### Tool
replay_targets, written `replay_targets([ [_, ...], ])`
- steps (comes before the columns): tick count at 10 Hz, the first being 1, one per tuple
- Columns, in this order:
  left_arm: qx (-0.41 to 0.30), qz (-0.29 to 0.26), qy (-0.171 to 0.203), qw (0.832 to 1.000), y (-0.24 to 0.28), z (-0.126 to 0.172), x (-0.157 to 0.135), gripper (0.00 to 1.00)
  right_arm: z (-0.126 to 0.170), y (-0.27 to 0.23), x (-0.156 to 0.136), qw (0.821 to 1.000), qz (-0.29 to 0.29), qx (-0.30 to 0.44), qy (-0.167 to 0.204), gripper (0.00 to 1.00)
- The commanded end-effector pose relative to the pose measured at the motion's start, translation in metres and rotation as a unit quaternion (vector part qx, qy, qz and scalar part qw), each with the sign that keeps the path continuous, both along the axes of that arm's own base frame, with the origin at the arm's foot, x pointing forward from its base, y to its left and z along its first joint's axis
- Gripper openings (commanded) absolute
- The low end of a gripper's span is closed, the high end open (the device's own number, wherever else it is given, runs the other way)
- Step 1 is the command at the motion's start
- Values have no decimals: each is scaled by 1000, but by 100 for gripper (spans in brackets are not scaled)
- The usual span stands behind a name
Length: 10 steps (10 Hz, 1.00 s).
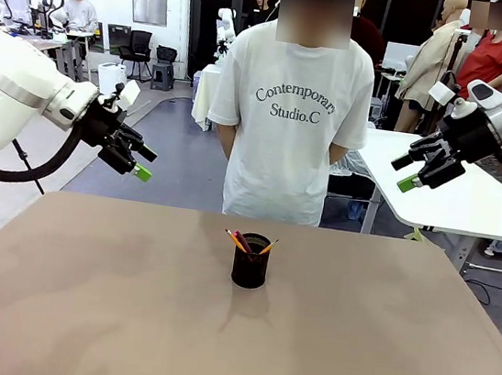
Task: Place the pens into the pen holder.
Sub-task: Pick up a writing instrument from the table and place it into the Pen holder.
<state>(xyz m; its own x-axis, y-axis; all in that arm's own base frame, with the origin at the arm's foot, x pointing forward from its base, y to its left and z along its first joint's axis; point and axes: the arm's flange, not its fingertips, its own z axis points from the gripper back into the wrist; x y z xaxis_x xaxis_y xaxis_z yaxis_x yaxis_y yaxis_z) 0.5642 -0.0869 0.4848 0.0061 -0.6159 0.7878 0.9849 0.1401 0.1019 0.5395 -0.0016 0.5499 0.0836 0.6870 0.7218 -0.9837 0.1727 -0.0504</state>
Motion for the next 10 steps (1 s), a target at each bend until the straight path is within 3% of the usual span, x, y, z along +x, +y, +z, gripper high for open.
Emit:
replay_targets([
  [1,1,0,0,1000,0,-1,-3,100,3,1,-4,1000,-5,2,8,100],
  [10,1,0,0,1000,0,-1,-3,100,3,1,-4,1000,-5,2,8,100],
])
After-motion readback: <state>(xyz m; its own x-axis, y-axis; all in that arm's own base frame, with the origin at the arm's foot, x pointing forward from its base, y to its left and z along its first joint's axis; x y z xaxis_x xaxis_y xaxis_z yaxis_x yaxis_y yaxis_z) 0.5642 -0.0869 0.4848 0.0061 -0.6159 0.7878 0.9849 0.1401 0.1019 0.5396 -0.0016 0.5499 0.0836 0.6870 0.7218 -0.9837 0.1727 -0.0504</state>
